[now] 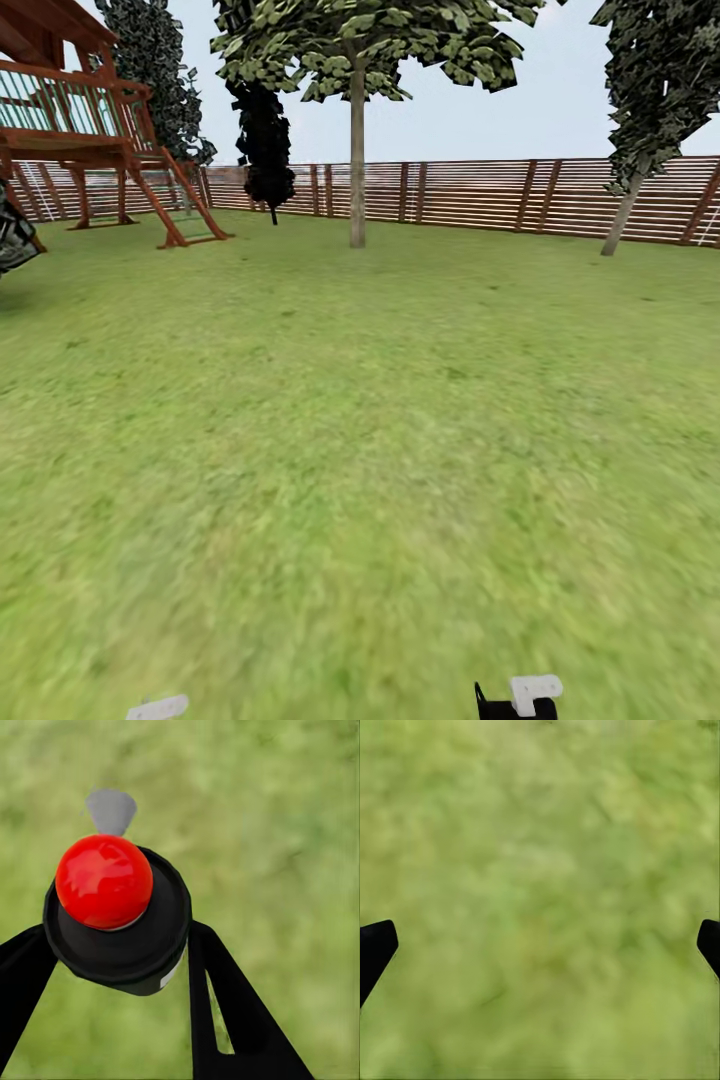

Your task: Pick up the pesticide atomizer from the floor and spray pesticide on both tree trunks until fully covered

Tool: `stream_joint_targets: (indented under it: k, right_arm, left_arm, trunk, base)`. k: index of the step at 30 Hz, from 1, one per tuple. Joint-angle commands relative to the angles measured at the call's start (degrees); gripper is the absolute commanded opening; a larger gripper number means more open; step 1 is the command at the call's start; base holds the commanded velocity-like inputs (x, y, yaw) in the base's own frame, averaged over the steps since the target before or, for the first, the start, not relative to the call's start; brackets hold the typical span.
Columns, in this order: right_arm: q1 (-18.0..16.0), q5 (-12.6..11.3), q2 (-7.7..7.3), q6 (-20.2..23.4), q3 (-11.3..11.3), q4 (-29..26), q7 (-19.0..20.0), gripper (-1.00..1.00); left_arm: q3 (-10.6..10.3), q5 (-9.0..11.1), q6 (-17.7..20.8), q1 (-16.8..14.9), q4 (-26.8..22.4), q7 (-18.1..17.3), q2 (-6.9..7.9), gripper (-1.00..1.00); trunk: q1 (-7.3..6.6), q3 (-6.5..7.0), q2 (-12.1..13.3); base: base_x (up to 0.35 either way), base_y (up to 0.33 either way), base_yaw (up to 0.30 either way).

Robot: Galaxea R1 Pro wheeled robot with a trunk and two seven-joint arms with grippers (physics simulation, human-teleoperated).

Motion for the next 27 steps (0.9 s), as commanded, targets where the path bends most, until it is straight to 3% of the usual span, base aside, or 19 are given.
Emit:
stream_joint_targets:
  k: [1, 27]
  right_arm:
    - [0.0, 0.0, 0.0, 0.0, 0.0, 0.01, 0.0, 1.0]
    - [0.0, 0.0, 0.0, 0.0, 0.0, 0.01, 0.0, 1.0]
  left_arm:
    - [0.01, 0.0, 0.0, 0.0, 0.0, 0.0, 0.0, -1.0]
    - [0.01, 0.0, 0.0, -0.01, 0.0, 0.01, 0.06, -1.0]
  trunk:
    - [0.0, 0.0, 0.0]
    - [0.0, 0.0, 0.0]
  base:
    - [0.339, 0.0, 0.0]
    - [0.339, 0.0, 0.0]
